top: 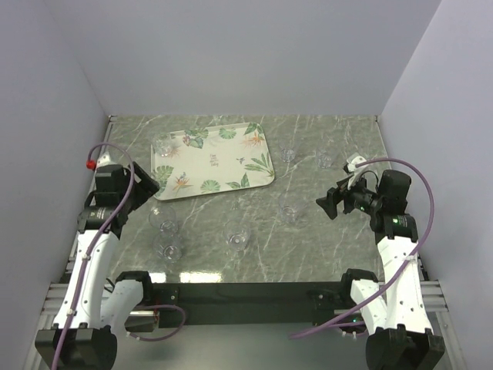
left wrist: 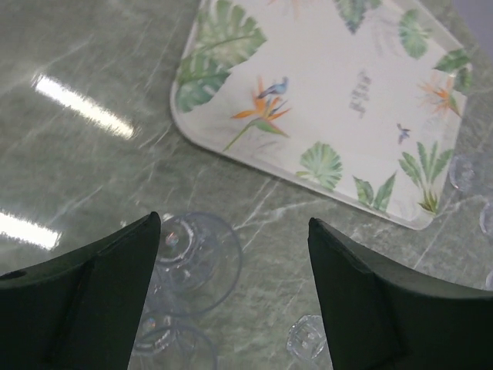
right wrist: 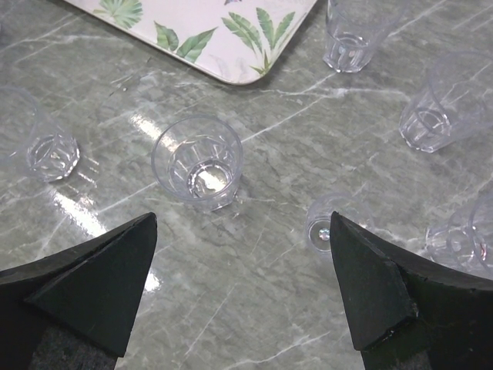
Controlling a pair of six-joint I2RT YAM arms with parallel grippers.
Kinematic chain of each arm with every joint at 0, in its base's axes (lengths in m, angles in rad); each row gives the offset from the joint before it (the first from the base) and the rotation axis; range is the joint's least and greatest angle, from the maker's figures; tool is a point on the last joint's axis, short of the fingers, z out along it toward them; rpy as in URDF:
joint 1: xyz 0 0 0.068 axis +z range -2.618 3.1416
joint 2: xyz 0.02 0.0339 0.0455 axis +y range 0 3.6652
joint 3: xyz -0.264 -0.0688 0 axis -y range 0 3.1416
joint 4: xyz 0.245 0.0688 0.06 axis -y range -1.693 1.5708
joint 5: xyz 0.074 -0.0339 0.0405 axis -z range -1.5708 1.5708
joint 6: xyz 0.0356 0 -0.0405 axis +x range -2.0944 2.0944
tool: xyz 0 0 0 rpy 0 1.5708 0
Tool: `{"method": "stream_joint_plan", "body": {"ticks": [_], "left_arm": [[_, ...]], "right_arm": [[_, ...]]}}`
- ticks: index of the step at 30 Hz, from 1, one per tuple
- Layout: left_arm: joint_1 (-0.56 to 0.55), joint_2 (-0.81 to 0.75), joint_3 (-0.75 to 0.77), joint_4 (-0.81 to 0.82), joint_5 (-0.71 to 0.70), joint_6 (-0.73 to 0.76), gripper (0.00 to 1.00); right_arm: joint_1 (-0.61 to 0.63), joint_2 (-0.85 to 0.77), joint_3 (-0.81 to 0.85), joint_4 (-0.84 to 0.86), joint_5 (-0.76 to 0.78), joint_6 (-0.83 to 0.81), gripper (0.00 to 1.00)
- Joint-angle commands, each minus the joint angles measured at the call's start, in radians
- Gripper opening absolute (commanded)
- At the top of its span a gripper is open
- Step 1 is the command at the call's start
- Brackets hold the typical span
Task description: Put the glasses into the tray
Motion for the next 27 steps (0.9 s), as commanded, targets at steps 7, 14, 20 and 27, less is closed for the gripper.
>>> {"method": "stream_joint_plan", "body": {"ticks": [7, 14, 20, 27], "left_arm": [[0.005, -0.03, -0.067, -0.186, -0.184, -0.207, 0.69], [0.004, 0.035, -0.103, -0.192, -0.134, -0.245, 0.62], [0.004, 0.072, -0.109, -0.215, -0.146, -0.269, 0.6], [0.001, 0.093, -0.13, -0.202, -0.111, -0.269, 0.48]], "right_arm": [[-0.011, -0.015, -0.007, 0.023, 0.001, -0.001, 0.99], [-0.016, -0.02, -0.008, 0.026, 0.004, 0.0, 0.99], [-0.021, -0.028, -0.011, 0.027, 0.007, 0.002, 0.99], [-0.025, -0.028, -0.008, 0.029, 0.011, 0.005, 0.99]]}}
